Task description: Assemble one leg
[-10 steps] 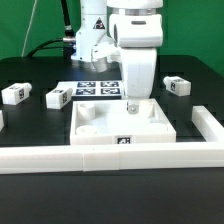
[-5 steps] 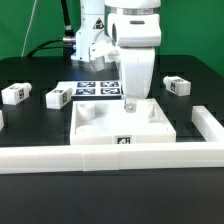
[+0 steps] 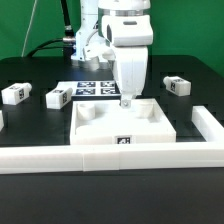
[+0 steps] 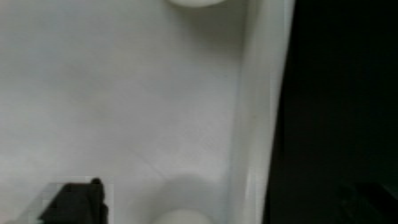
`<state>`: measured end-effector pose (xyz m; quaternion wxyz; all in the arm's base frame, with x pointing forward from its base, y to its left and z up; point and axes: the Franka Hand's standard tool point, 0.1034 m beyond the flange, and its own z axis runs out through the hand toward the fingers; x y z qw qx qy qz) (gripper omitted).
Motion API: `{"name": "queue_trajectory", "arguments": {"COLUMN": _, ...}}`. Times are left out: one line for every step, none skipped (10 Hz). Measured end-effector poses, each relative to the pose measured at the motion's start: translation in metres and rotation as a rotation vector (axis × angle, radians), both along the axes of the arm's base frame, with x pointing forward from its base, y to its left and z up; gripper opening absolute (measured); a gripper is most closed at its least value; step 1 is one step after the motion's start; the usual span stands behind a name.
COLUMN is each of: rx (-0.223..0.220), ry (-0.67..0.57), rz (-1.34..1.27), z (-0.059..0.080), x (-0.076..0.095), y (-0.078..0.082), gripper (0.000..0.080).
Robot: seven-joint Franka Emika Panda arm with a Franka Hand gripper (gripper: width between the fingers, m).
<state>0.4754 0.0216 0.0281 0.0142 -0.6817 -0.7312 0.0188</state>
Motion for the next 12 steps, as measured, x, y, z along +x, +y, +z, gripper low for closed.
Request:
{"name": "queue_trajectory", "arguments": {"rx": 0.001, "ry": 0.016, "rz": 0.0, "z": -0.007, "x": -0.007, "y": 0.0, "gripper": 0.065}}
{"name": "queue_trajectory", "arguments": {"rx": 0.003, "ry": 0.018, "rz": 0.0, "z": -0.01, "x": -0.005, "y": 0.0, "gripper": 0.065}}
{"name": "queue_trajectory", "arguments": {"rx": 0.004, "ry": 0.026, "rz": -0.001, "z": -0.015, "x": -0.006, "y": 0.001, "gripper": 0.065}}
{"name": "queue_trajectory", "arguments": {"rx": 0.005, "ry": 0.033, "rz": -0.001, "z": -0.019, "x": -0.008, "y": 0.001, "gripper": 0.065}}
{"name": "queue_trajectory", "arguments": {"rx": 0.005, "ry": 0.034, "rz": -0.002, "z": -0.019, "x": -0.007, "y": 0.001, "gripper": 0.065}}
{"name": "queue_trajectory", "arguments": {"rx": 0.005, "ry": 0.034, "rz": -0.003, "z": -0.019, "x": -0.007, "y": 0.001, "gripper": 0.065}}
{"name": "queue_trajectory", "arguments": {"rx": 0.005, "ry": 0.035, "rz": -0.003, "z": -0.02, "x": -0.007, "y": 0.001, "gripper": 0.0526}}
{"name": "queue_trajectory", "arguments": {"rx": 0.005, "ry": 0.036, "rz": -0.003, "z": -0.02, "x": -0.008, "y": 0.001, "gripper": 0.0368}}
{"name": "queue_trajectory", "arguments": {"rx": 0.005, "ry": 0.036, "rz": -0.003, "z": -0.02, "x": -0.008, "y": 0.001, "gripper": 0.0368}}
{"name": "queue_trajectory", "arguments": {"rx": 0.005, "ry": 0.036, "rz": -0.003, "z": -0.02, "x": -0.008, "y": 0.001, "gripper": 0.0191}}
{"name": "queue_trajectory", "arguments": {"rx": 0.006, "ry": 0.029, "rz": -0.005, "z": -0.02, "x": -0.006, "y": 0.0, "gripper": 0.0065}}
{"name": "queue_trajectory", "arguments": {"rx": 0.007, "ry": 0.022, "rz": -0.005, "z": -0.019, "x": -0.005, "y": 0.001, "gripper": 0.0065}}
